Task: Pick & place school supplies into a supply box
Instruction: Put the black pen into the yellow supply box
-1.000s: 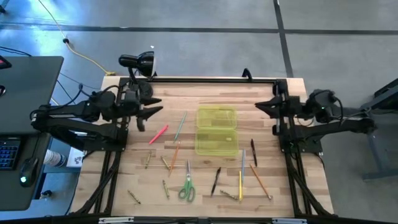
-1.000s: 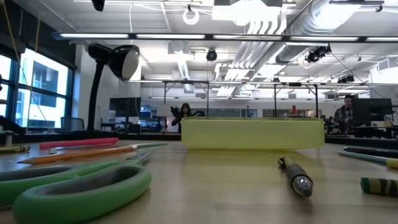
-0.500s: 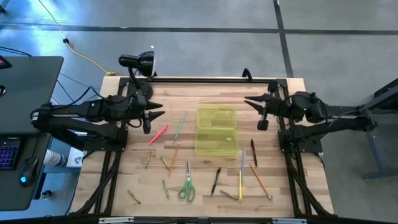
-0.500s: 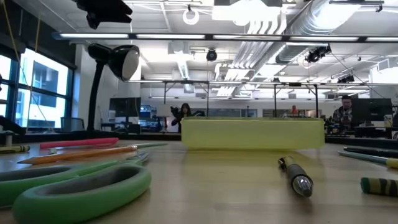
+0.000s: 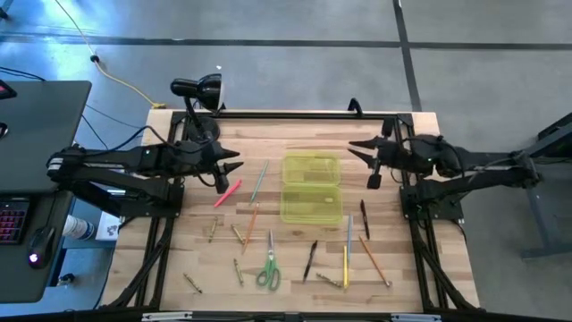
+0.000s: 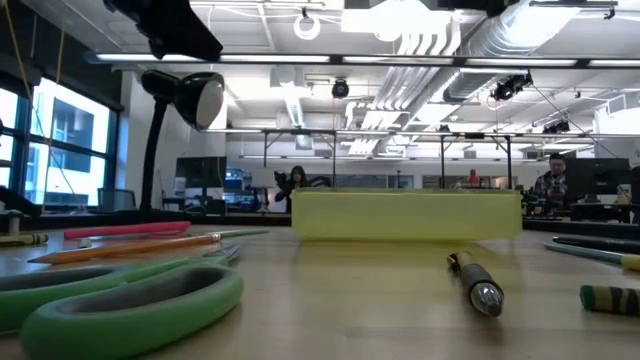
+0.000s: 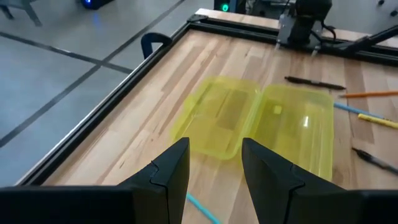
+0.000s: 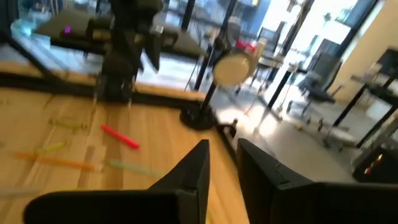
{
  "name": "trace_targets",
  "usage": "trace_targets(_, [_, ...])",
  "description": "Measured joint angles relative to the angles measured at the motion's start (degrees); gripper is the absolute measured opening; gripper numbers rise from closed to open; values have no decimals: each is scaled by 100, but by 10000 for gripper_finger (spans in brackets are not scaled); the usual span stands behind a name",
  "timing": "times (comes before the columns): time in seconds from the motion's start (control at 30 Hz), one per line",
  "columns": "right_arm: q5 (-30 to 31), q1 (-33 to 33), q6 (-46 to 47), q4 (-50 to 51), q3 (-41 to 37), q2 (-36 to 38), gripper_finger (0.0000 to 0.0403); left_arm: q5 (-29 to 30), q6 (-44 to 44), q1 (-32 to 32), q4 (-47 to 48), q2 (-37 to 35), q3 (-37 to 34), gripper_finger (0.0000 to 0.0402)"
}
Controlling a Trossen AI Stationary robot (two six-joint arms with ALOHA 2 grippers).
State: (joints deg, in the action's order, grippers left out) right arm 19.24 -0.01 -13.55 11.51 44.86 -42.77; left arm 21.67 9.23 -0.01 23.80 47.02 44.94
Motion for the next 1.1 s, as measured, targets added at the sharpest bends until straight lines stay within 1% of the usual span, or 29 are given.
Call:
trace_targets(0.27, [63,0,228,395,0,-83,112,20,2,0,58,16,1,179])
trace_targets(0.33, [85,0,435,693,0,-81,118,20,5,0,127,16,1,179])
trace_targets(0.43, [81,4,1299,1458,0,-107,123,140,232,2,364,69,1,179])
trace_targets(0.57, [-20,5,2673,2768,0,-155,124,314,703,2,682,129,1,179])
trace_targets(0.67, [-373,4,3742,3793,0,-234,124,479,873,2,794,180,-1,179])
trace_targets(0.77, [-1134,4,4829,4747,0,-405,124,502,907,2,737,160,3,179])
trace_targets(0.83, [-1549,31,5341,5135,-29,-589,124,579,907,2,742,169,3,179])
trace_targets(0.97, [-1972,238,5915,5046,-378,-1044,124,881,909,2,715,165,3,179])
trace_targets(1.1, [-2133,473,6319,4758,-577,-1588,124,981,909,2,720,165,3,179])
